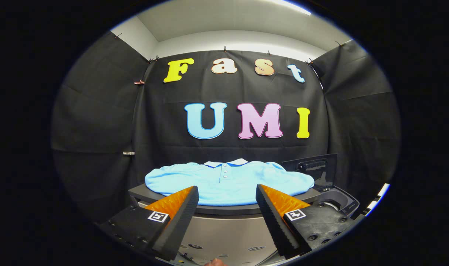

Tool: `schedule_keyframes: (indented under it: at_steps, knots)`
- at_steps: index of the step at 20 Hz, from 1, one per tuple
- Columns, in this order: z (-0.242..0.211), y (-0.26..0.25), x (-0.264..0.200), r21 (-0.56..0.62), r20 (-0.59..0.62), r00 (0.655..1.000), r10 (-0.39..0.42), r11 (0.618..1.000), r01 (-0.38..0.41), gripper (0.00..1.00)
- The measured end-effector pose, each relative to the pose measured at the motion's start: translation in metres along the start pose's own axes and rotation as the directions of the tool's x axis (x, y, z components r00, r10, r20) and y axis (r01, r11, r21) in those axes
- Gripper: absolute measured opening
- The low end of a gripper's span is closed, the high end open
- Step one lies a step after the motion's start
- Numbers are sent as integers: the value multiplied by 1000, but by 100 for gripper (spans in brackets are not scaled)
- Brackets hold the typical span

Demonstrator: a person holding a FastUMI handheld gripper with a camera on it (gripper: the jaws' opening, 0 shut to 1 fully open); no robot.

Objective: Put the clothes into the washing machine and then close the washing machine lid.

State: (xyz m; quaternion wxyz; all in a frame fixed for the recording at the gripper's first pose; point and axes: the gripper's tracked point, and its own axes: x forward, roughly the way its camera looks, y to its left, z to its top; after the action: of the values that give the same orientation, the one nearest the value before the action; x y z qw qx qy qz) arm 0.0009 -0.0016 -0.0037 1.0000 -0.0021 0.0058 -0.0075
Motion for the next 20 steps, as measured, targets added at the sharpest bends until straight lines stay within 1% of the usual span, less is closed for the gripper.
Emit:
schedule_keyframes:
  at_steps: [5,9,13,20]
  knots:
    - [3,4,5,6,2,1000,-1,1000,1,98]
    - [12,1,19,-11,-8,1000,-16,1000,16,98]
    - [29,-2,52,-16,-39,999,-37,999,36,98]
    - [44,5,118,-33,-102,994,-43,999,40,98]
